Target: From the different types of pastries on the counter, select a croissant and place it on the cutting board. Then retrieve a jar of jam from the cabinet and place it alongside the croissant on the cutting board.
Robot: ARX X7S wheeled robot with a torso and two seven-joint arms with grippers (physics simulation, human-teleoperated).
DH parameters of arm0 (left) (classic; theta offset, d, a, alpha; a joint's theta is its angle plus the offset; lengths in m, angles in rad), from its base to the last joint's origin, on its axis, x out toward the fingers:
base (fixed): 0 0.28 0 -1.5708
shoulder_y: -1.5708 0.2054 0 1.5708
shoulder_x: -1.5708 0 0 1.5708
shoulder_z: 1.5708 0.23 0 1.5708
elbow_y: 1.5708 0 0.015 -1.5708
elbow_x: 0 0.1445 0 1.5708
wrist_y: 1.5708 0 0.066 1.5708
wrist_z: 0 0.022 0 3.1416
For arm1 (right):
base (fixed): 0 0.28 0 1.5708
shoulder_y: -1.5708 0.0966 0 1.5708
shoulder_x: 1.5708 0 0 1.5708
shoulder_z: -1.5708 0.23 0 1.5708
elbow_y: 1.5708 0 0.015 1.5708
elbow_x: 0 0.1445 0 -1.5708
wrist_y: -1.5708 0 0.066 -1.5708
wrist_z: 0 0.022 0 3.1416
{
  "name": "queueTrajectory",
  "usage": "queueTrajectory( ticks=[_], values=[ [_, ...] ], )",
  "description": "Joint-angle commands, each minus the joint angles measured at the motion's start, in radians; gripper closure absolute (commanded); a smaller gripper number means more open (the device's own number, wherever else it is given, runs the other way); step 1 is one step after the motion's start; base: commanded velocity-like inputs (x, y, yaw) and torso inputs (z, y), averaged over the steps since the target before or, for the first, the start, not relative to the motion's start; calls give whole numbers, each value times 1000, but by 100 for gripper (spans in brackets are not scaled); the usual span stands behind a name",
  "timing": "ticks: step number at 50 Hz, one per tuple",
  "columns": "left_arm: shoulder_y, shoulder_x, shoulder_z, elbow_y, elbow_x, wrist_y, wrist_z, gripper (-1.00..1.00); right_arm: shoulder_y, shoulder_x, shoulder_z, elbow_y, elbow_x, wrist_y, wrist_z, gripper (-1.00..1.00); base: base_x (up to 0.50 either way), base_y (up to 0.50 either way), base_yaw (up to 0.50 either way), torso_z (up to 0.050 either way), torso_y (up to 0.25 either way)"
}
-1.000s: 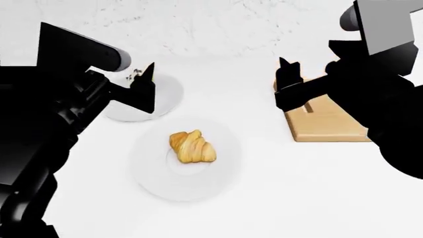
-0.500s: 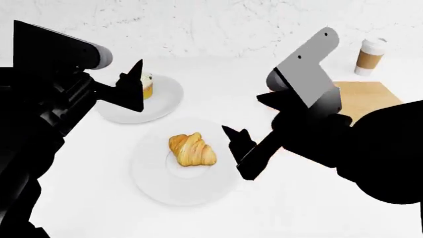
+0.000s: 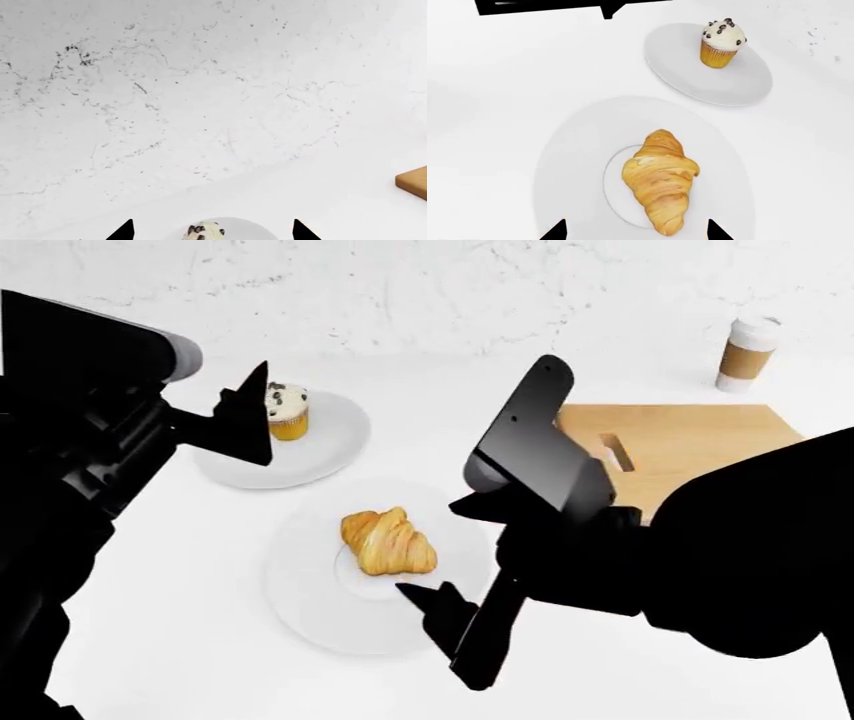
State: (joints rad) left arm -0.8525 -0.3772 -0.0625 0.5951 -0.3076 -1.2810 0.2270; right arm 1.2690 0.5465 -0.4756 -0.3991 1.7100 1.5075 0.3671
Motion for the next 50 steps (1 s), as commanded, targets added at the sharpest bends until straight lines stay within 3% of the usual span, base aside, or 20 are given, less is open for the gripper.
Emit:
queueTrajectory(
  ticks=[1,20,50],
  values=[
    [1,-6,-2,-16,0,20,0,-100,22,-5,-43,19,-58,-19,-77,-100,0,0,0,0,0],
    [51,-17,-47,-21,-15,58,14,-100,120,-28,-136,178,-243,-55,-246,-100,0,0,0,0,0],
    [54,-16,-59,-24,-26,59,2,-100,172,-74,-199,336,-272,-118,-403,-100,0,0,0,0,0]
  ],
)
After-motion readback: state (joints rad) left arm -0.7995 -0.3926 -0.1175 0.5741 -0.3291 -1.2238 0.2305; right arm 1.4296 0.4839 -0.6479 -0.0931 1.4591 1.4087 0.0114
